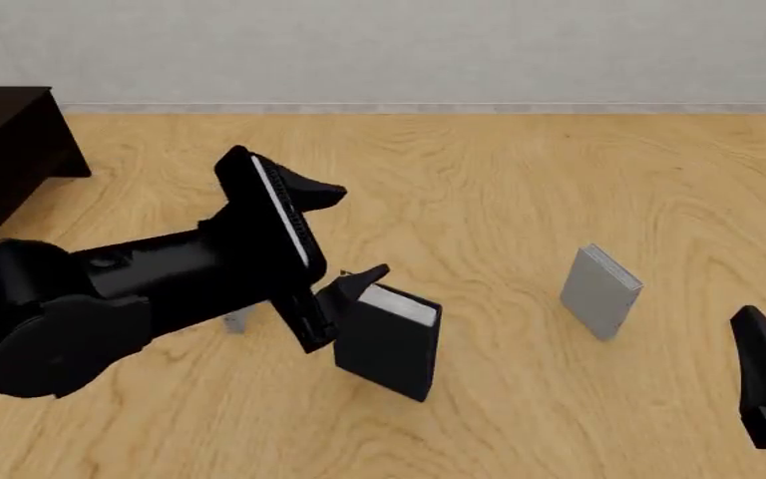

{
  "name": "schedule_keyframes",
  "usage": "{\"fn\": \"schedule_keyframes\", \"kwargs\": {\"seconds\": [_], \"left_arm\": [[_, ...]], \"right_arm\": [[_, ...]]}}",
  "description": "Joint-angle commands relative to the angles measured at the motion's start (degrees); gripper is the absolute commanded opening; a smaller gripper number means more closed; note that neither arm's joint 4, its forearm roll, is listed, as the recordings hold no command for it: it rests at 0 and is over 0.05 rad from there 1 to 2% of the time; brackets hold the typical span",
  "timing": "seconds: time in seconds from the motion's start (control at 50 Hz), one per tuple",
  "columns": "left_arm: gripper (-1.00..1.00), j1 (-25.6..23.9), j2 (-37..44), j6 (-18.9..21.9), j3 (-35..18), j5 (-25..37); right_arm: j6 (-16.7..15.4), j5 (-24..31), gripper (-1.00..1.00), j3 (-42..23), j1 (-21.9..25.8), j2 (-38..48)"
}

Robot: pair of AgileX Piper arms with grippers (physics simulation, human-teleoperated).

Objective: Pick up the book in the middle and place it on the cabinet shelf.

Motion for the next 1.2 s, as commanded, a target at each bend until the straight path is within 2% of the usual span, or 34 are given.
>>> {"fn": "schedule_keyframes", "kwargs": {"seconds": [0.02,0.06,0.08,0.18,0.4,0.8,1.2], "left_arm": [[1.00,-2.8,2.1,0.8,-2.2,5.2],[1.00,-2.5,2.1,0.2,-3.0,5.5],[1.00,-3.2,1.7,1.3,-2.2,5.7],[1.00,-5.1,0.9,-0.1,-1.7,7.6],[1.00,-6.8,0.2,1.3,-1.0,10.0],[1.00,-5.9,2.7,4.3,-3.7,12.0],[1.00,-7.5,5.9,4.6,-5.8,13.1]], "right_arm": [[0.0,0.0,1.00,0.0,0.0,0.0],[0.0,0.0,1.00,0.0,0.0,0.0],[0.0,0.0,1.00,0.0,0.0,0.0],[0.0,0.0,1.00,0.0,0.0,0.0],[0.0,0.0,1.00,0.0,0.0,0.0],[0.0,0.0,1.00,0.0,0.0,0.0],[0.0,0.0,1.00,0.0,0.0,0.0]]}}
